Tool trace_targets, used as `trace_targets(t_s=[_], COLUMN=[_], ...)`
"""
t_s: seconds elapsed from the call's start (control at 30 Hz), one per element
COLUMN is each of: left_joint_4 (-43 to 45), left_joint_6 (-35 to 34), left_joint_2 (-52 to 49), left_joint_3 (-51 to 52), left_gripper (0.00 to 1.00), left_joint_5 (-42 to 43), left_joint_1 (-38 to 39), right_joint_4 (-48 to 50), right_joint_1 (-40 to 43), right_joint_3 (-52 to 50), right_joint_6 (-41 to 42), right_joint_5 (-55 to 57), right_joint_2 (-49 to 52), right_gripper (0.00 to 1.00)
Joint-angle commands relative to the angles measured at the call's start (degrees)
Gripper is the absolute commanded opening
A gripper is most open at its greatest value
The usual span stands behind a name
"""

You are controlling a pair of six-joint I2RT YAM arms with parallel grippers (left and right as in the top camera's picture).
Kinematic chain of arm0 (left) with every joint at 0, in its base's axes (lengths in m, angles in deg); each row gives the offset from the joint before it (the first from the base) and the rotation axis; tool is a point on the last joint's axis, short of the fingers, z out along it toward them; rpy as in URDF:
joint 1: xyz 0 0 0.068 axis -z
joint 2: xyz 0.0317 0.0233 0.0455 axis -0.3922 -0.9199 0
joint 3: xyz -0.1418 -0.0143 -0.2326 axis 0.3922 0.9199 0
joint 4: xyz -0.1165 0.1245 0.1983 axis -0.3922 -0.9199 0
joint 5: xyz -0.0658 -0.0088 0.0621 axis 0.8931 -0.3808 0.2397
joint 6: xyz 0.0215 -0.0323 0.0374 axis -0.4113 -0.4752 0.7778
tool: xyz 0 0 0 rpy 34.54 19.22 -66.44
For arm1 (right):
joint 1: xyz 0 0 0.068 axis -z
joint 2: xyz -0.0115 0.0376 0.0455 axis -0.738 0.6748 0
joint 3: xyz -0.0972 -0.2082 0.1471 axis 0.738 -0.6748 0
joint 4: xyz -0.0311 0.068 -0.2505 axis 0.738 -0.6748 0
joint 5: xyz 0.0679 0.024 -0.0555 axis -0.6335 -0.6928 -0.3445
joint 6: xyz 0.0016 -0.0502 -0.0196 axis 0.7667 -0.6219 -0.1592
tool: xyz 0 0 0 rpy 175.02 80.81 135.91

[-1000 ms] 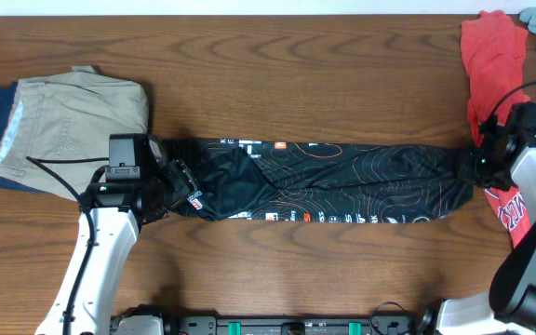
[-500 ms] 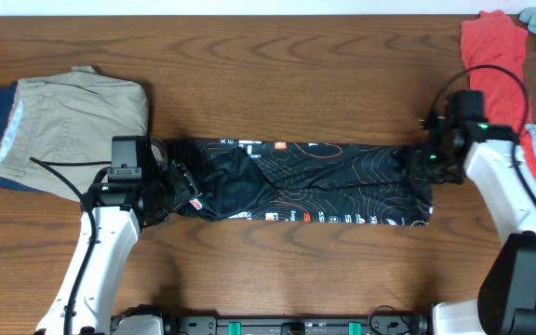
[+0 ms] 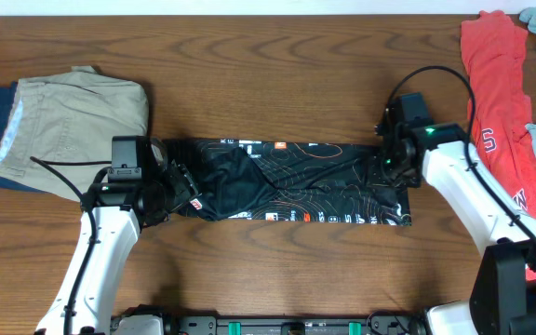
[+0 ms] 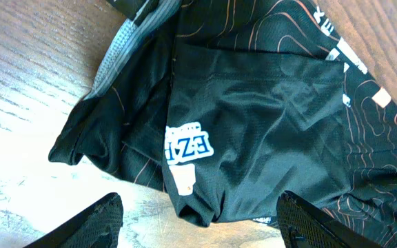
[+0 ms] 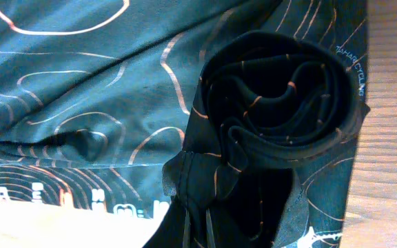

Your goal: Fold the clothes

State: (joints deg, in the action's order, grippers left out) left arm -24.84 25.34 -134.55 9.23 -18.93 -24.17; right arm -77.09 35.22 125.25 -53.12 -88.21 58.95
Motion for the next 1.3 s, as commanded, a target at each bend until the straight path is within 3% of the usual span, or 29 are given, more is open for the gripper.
trace_targets(t_s=[0.0,1.03,1.13,1.23,1.27], left_joint_4=[-0.46,-0.85,-0.85,-0.87,-0.87], left_joint_6=[0.61,2.10,2.10,2.10,2.10], left_joint_2=[-0.59,-0.59,-0.59,-0.59,-0.59], left_joint_3=[0.90,0.90,0.90,0.90,0.90], left_gripper=[0.73,0.73,0.73,0.73,0.73], left_joint_5=[-0.52,-0.52,-0.52,-0.52,-0.52], left_joint_1=[-0.09,-0.09,-0.09,-0.09,-0.09], right_joint_4=[0.50,5.95,6.95,8.13,8.35], right_joint_1=[-2.12,-8.74,-8.74,-8.74,-8.74], right_joint_3=[0.55,0.55,0.55,0.55,0.55], right_joint_6=[2.69,6.99,6.73,3.04,1.57], right_joint_5=[-0.46,-3.17,-5.88,-10.69,-11.45], right_joint_2=[-0.57,-0.57,-0.57,-0.57,-0.57], right_gripper=[0.04,0.06,0.17,0.51,0.56])
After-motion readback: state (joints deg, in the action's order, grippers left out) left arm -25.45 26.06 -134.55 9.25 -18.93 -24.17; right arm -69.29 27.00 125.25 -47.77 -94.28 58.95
